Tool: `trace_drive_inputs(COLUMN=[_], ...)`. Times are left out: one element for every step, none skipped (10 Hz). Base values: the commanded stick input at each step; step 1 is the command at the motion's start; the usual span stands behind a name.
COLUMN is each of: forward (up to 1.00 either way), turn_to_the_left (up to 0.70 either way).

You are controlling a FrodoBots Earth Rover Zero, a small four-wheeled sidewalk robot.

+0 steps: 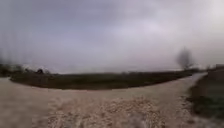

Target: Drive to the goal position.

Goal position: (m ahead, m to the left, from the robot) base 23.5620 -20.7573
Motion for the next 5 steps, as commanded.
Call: trace_drive_inputs(forward=[0.7, 0.7, 0.7, 0.7, 0.7], turn_to_the_left=[-0.35, -0.35, -0.35, -0.35, -0.35])
